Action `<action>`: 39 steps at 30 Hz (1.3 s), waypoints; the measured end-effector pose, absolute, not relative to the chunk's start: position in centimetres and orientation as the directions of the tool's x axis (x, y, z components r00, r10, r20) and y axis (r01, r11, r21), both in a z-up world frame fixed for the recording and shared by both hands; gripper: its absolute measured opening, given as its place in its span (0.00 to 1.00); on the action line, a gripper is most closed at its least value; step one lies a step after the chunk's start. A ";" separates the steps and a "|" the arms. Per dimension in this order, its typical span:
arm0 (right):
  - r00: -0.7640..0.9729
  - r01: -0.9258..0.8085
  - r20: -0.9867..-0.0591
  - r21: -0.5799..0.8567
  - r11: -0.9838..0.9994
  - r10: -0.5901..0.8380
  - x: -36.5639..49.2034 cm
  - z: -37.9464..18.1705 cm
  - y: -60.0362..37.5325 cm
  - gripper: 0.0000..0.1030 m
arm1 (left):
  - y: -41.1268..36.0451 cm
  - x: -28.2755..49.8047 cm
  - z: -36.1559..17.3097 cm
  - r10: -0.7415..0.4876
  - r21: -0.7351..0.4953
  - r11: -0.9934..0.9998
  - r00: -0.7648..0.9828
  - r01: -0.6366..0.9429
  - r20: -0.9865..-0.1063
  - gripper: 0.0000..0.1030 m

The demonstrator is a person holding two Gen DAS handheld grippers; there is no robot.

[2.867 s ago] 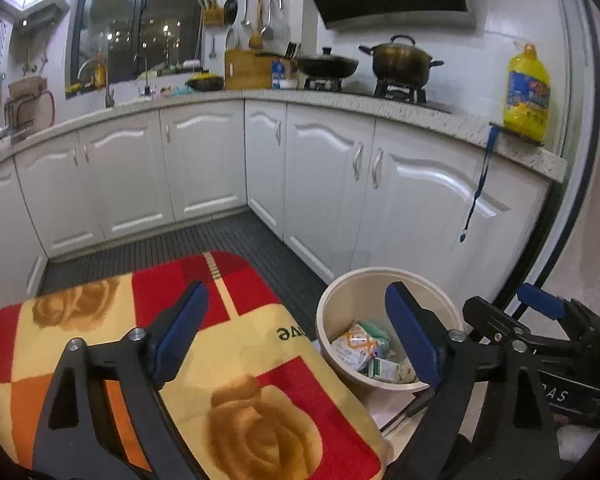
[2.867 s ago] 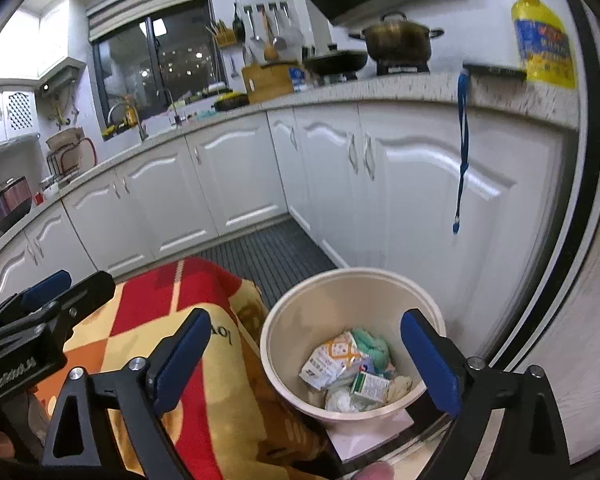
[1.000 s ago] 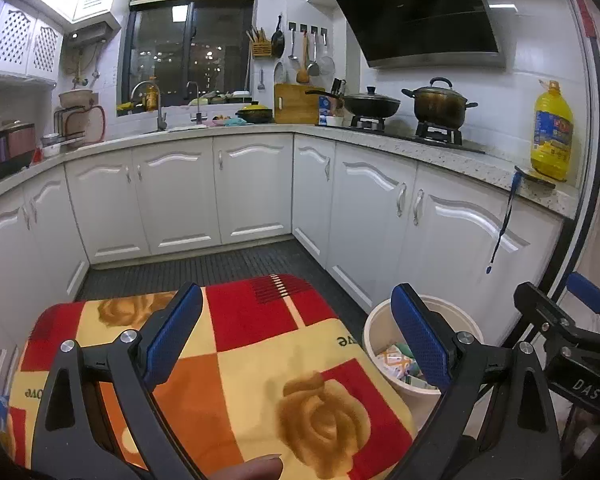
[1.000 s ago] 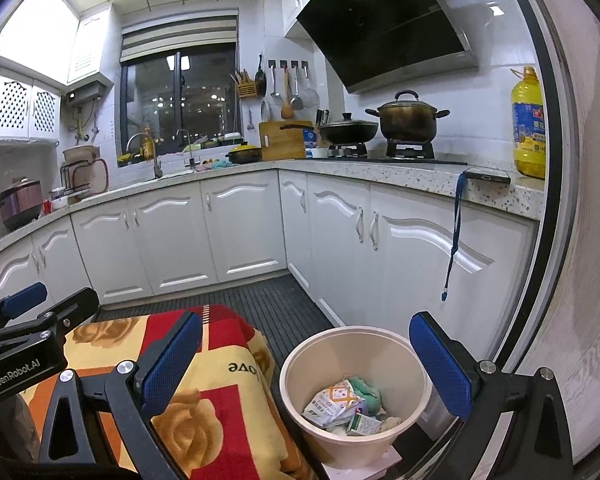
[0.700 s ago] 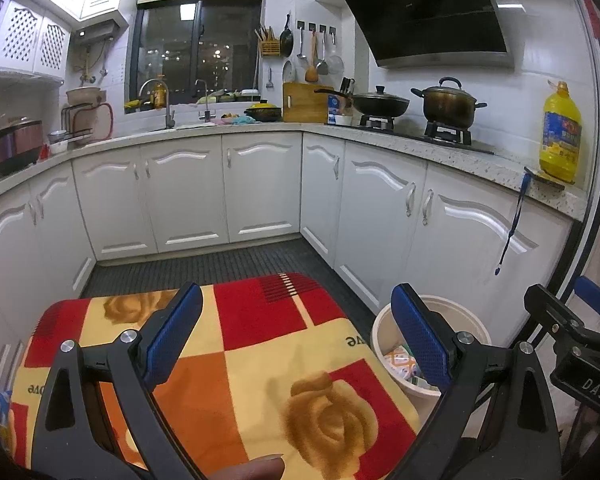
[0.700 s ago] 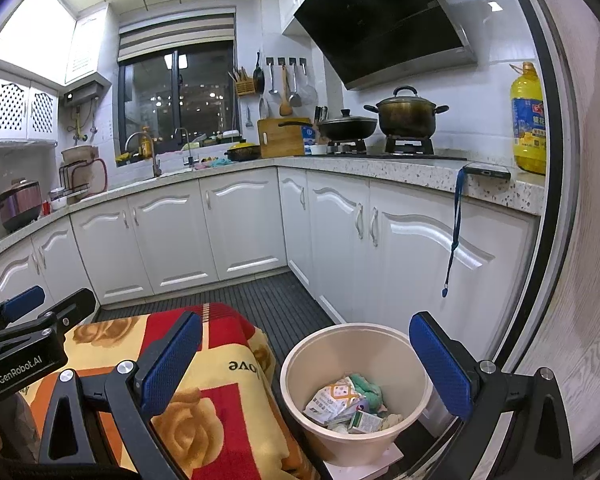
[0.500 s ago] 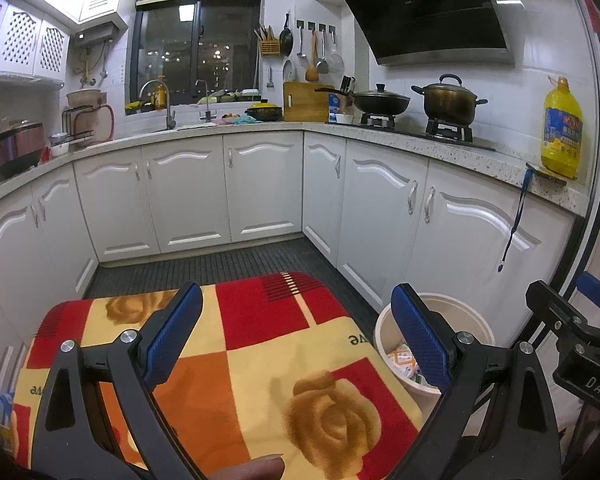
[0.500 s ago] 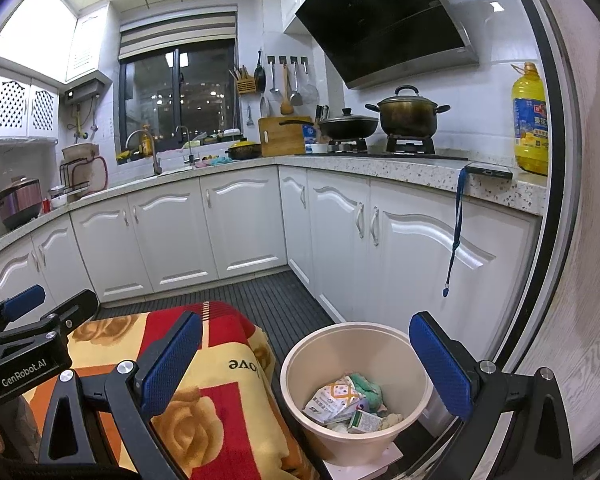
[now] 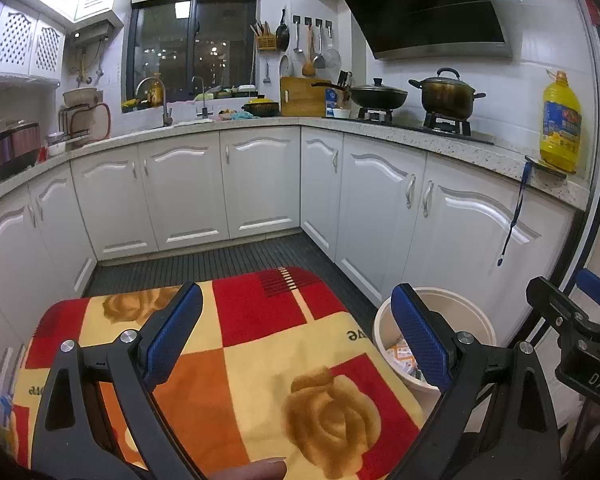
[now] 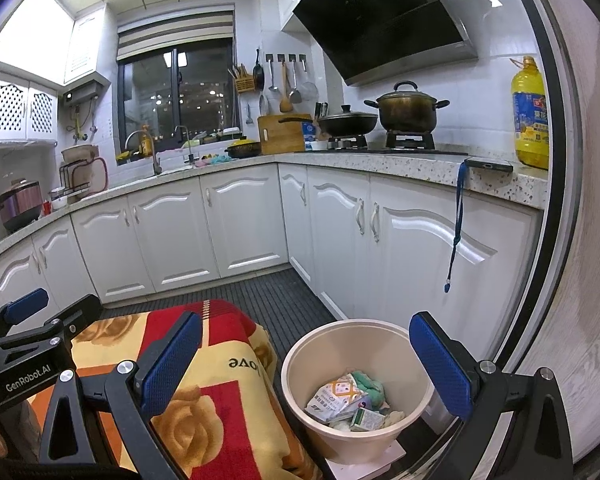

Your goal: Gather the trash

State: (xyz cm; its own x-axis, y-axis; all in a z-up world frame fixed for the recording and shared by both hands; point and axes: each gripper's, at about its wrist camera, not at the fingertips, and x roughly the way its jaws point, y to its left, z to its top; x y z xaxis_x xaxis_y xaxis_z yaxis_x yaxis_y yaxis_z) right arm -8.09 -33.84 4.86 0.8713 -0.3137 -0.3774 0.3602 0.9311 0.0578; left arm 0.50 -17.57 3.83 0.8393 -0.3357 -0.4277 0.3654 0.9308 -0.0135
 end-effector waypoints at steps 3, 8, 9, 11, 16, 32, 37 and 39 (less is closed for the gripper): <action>0.871 0.359 -0.380 0.059 0.931 -0.312 -8.1 4.8 -33.9 1.00 | -17.5 0.5 3.7 -0.340 -0.018 0.929 0.834 0.370 -0.434 0.92; 0.869 0.359 -0.385 0.061 0.931 -0.310 -8.0 4.7 -34.0 1.00 | -17.5 0.5 3.7 -0.342 -0.017 0.928 0.832 0.373 -0.438 0.92; 0.869 0.359 -0.387 0.061 0.931 -0.309 -8.0 4.6 -34.0 1.00 | -17.5 0.5 3.6 -0.342 -0.016 0.928 0.831 0.373 -0.438 0.92; 0.867 0.358 -0.393 0.059 0.932 -0.308 -7.8 4.5 -34.0 1.00 | -17.5 0.5 3.6 -0.341 -0.016 0.928 0.832 0.372 -0.438 0.92; 0.866 0.358 -0.394 0.059 0.932 -0.308 -7.8 4.4 -34.1 1.00 | -17.5 0.5 3.4 -0.344 -0.017 0.927 0.829 0.375 -0.440 0.92; 0.860 0.360 -0.409 0.062 0.931 -0.305 -7.6 3.9 -34.1 1.00 | -17.5 1.0 2.9 -0.360 -0.017 0.918 0.816 0.395 -0.453 0.92; 0.858 0.360 -0.413 0.061 0.931 -0.305 -7.6 3.8 -34.0 1.00 | -17.5 1.2 2.8 -0.364 -0.017 0.916 0.811 0.401 -0.458 0.92; 0.858 0.361 -0.413 0.059 0.931 -0.307 -7.6 3.8 -34.0 1.00 | -17.5 1.2 2.8 -0.364 -0.017 0.916 0.811 0.401 -0.459 0.92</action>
